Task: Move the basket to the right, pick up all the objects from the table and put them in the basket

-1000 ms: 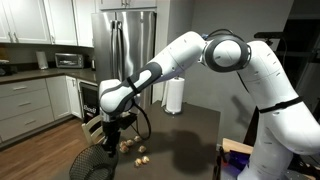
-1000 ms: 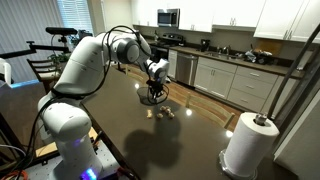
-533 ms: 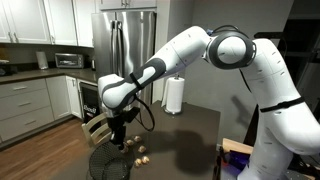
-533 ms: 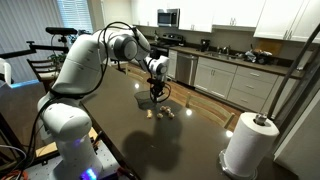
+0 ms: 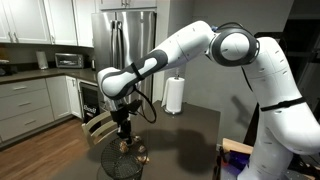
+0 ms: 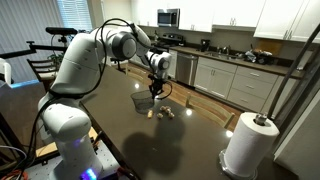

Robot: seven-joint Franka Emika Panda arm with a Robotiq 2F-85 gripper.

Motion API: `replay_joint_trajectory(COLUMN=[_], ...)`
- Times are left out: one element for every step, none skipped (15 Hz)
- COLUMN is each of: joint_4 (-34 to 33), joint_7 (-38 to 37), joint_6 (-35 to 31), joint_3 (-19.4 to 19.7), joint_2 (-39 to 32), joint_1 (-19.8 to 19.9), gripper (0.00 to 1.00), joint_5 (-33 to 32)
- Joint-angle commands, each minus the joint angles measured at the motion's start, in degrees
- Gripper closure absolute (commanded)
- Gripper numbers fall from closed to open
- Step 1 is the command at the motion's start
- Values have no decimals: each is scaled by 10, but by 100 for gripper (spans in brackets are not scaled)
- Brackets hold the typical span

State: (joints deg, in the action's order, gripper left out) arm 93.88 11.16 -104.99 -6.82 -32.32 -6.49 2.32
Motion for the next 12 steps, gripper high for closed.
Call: replay_joint_trajectory(joint_4=[-9,-11,-13,-15,-14,-14,-12,-11,-9,-6,-4,-2], joint_7=[32,37,43,51,57,59,60,60,60,57,53,49], joint_6=[31,32,35,38,38,37,33,31,29,25,23,20], joint_3=[-7,-7,-8,-8,-9,-8,-6,-4,-3,0,2,6], joint_2=[14,15,16,18,20,23,26,28,31,35,39,43], joint_1=[21,25,29,34,39,42,47,51,56,60,62,64], gripper=[95,95,95,95,95,95,94,95,95,95,95,95], joint_5=[15,20,24,28,34,41,46,51,55,59,59,57])
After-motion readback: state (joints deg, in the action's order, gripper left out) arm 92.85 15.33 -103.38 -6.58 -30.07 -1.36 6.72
